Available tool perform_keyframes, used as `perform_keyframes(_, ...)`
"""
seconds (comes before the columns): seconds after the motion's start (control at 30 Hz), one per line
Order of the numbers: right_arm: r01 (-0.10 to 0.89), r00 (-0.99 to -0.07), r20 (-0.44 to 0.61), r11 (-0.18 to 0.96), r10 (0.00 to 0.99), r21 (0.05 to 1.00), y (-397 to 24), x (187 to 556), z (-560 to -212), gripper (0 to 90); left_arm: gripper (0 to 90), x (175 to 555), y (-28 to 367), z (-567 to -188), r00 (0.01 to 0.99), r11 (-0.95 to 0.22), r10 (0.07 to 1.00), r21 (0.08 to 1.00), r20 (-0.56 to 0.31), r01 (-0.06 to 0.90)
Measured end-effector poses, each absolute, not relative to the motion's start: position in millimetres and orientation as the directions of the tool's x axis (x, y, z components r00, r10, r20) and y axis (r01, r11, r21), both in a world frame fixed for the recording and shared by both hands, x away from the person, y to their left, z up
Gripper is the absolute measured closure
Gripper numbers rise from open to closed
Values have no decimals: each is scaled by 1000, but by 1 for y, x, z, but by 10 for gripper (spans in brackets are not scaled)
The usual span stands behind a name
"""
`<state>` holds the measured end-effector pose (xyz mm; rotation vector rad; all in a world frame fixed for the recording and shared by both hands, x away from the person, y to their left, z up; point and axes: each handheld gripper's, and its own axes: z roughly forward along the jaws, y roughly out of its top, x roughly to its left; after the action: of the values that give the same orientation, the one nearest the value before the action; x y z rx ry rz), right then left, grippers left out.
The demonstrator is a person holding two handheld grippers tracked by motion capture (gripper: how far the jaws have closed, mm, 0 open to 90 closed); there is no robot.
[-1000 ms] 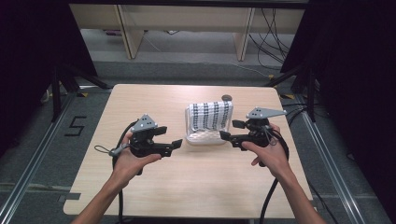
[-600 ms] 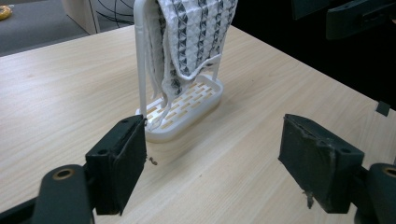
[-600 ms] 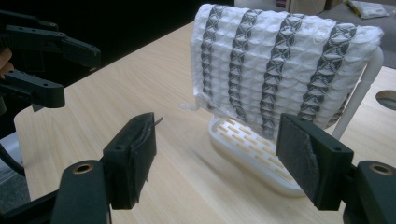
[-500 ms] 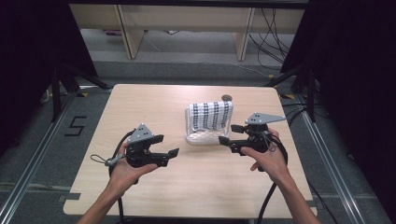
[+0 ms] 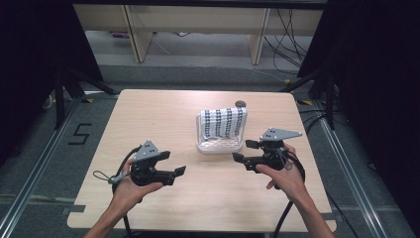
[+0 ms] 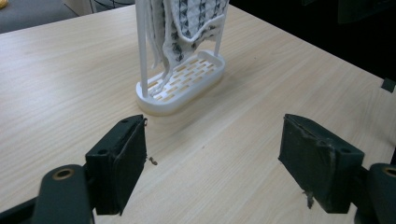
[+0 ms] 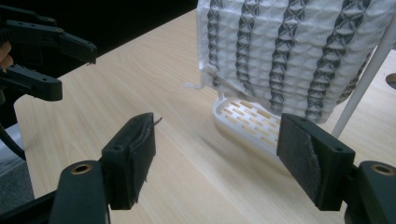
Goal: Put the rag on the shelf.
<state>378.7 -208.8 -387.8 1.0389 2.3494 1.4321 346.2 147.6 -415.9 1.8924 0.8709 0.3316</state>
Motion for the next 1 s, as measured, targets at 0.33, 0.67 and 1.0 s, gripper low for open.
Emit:
perform_keyframes(0.33, 452, -741, 167, 300, 650, 840, -210, 366, -403, 293, 223, 340, 154, -428, 705, -266, 694, 858, -146, 440)
perform_keyframes(0.67, 477, -729, 180, 302, 660, 825, -209, 358, -423, 292, 223, 332, 151, -439, 722, -286, 676, 851, -146, 440)
perform_keyframes(1.0, 456, -746, 156, 326, 647, 828, -213, 351, -437, 274, 202, 320, 153, -449, 721, -292, 679, 851, -137, 437)
